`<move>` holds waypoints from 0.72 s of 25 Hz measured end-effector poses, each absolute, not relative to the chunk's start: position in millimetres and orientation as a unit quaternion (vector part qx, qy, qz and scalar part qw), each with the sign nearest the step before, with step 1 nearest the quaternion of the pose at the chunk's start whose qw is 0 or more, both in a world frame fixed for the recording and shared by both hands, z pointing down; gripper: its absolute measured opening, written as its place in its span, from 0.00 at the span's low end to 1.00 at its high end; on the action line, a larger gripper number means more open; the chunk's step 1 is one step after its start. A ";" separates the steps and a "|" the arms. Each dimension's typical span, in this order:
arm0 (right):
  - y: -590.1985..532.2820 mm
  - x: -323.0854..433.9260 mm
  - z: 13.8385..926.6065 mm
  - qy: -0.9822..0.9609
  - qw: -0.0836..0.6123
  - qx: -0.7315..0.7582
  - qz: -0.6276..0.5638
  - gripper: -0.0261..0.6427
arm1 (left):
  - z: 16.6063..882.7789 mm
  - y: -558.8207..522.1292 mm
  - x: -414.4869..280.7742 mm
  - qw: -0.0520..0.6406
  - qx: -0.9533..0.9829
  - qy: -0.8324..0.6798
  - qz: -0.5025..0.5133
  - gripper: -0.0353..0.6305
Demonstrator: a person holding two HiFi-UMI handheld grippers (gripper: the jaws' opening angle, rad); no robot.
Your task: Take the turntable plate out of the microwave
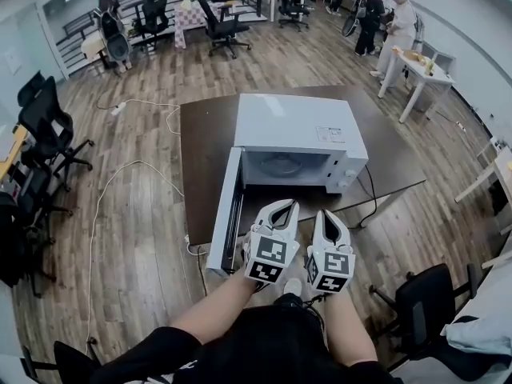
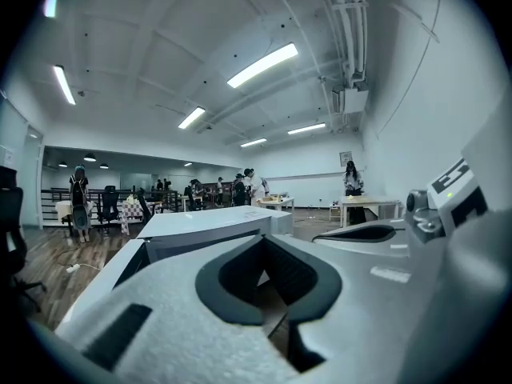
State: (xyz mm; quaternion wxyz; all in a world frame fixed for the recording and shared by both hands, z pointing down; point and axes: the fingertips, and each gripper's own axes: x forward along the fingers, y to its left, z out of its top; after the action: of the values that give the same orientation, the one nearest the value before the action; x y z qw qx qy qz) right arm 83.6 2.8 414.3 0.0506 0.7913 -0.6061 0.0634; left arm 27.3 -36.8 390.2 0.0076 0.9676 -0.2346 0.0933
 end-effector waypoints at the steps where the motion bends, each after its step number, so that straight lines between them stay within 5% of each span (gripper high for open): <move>1: -3.2 93.5 417.0 -0.609 0.053 0.789 0.066 0.05 | 394.1 -42.9 36.7 0.008 0.966 -0.238 0.098 0.06; 18: -92.0 198.6 459.9 -0.711 0.112 0.690 0.076 0.05 | 448.4 -128.2 132.6 -0.001 0.920 -0.347 0.185 0.06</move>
State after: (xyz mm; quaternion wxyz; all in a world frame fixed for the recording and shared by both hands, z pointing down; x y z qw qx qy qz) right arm 198.6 -92.0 459.9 0.1121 0.6901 -0.7109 0.0761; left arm 132.6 -128.2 448.4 -0.0011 0.9195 -0.3468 0.1850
